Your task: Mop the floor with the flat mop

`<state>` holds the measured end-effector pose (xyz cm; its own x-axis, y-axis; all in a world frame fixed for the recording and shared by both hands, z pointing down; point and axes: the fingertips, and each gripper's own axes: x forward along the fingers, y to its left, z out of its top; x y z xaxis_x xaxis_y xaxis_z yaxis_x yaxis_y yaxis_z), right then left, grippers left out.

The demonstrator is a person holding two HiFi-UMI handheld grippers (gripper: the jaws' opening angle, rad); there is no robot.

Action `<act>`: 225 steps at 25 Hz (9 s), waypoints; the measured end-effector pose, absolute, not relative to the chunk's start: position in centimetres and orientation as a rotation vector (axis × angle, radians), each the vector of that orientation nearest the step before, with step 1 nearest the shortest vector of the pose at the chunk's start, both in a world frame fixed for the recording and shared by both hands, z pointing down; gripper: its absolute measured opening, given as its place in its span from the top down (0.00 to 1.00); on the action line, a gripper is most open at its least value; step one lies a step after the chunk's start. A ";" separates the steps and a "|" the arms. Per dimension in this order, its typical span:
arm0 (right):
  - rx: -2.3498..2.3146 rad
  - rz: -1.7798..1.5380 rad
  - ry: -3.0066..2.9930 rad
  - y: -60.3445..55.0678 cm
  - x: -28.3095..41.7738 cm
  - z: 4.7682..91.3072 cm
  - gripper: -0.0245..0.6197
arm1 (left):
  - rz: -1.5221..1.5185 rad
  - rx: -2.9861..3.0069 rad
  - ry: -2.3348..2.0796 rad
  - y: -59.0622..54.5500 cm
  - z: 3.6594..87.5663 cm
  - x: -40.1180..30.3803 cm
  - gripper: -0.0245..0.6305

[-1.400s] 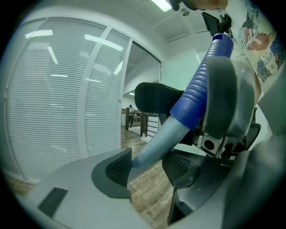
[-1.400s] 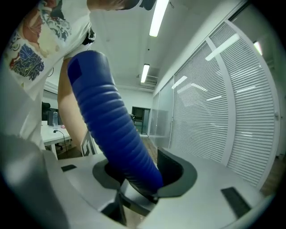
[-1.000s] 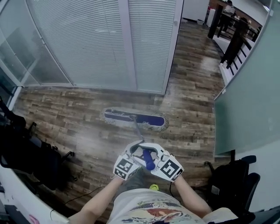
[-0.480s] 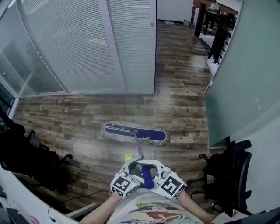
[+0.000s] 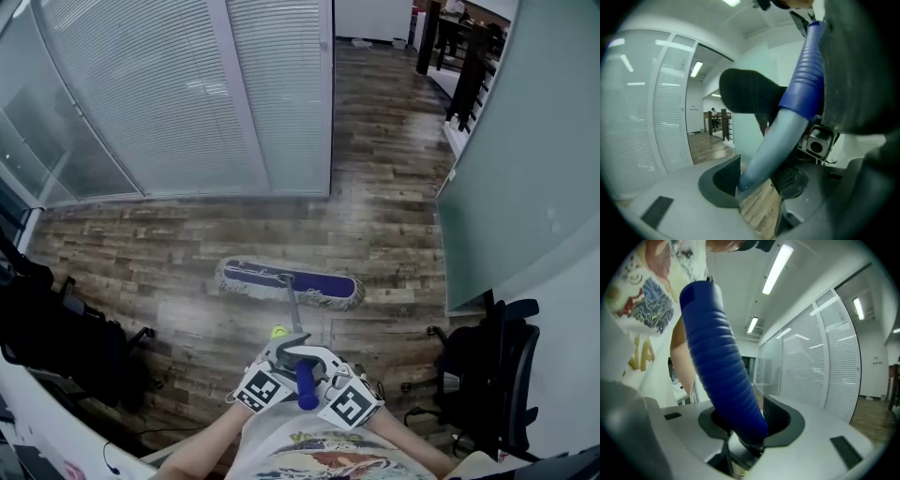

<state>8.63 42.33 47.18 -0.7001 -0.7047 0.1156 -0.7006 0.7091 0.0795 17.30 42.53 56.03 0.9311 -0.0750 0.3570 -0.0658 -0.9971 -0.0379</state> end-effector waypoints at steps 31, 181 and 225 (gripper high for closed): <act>1.207 0.021 -2.572 -9.8 12.3 56.4 0.74 | -0.441 -3.020 0.114 -10.4 63.6 21.8 0.69; 0.206 0.004 -2.908 32.7 -4.3 50.0 0.72 | -0.370 -3.160 1.175 27.2 57.8 2.8 0.62; 0.001 -0.036 -2.924 -34.8 -36.4 51.9 0.71 | -0.321 -3.033 1.408 -41.6 59.4 -30.4 0.64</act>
